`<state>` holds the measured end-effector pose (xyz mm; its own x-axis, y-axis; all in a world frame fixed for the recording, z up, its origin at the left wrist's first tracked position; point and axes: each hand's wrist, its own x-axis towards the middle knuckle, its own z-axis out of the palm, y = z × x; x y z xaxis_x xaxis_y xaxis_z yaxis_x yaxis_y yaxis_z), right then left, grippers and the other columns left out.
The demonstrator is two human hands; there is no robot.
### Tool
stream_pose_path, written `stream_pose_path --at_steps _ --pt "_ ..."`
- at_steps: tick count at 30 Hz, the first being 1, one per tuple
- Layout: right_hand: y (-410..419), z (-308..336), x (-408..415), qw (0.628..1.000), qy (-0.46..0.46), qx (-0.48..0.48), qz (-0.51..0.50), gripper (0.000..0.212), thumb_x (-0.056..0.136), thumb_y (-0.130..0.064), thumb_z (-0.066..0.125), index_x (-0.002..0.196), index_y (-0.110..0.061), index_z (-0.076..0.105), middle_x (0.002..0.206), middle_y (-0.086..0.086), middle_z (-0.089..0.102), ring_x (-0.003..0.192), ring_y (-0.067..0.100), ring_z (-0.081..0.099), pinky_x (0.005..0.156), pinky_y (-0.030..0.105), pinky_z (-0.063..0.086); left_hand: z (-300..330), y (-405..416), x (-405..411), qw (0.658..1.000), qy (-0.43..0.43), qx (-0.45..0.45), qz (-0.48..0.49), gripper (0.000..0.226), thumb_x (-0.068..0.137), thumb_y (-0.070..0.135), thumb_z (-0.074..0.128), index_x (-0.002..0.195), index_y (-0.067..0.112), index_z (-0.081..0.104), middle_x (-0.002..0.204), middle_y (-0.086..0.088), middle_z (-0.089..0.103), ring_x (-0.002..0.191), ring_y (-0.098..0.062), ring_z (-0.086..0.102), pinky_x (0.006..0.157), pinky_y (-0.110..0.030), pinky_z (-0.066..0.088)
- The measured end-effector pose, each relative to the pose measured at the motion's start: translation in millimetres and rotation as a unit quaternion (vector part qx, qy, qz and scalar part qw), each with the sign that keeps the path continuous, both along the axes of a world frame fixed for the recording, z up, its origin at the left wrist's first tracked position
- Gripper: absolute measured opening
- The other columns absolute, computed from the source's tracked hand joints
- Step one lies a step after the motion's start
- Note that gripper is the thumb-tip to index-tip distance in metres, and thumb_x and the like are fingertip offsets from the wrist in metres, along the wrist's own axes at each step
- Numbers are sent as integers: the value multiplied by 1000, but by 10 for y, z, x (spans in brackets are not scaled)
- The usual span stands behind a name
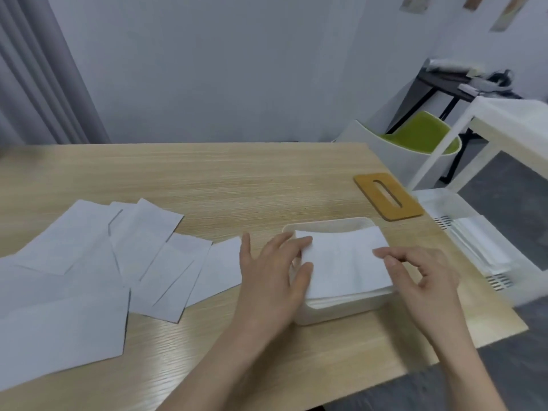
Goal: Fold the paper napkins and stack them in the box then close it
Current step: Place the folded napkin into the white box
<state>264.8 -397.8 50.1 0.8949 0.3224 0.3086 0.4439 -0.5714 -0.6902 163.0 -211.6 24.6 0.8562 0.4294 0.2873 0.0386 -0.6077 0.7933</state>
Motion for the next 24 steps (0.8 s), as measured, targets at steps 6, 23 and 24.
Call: stream_pose_path --at_steps 6,23,24 --pt "-73 -137 67 995 -52 -83 -19 29 89 -10 63 90 -39 68 90 -26 60 101 1 41 92 4 6 -58 14 7 992 10 127 -13 37 94 33 44 117 19 68 101 15 72 137 -12 45 116 -39 -23" --pt "-133 -188 92 990 -60 -127 -6 15 88 -22 65 92 -36 70 105 -15 58 112 5 39 86 21 12 -46 -39 -52 972 30 232 -10 31 90 35 43 92 26 73 106 3 65 134 -25 49 116 -57 -2" --pt "-134 -171 78 989 -69 -130 -11 11 89 -26 65 93 -35 70 110 -12 57 115 7 39 88 21 12 -51 -39 -51 972 30 231 -9 30 90 37 44 91 28 72 117 0 63 138 -26 43 117 -56 -2"
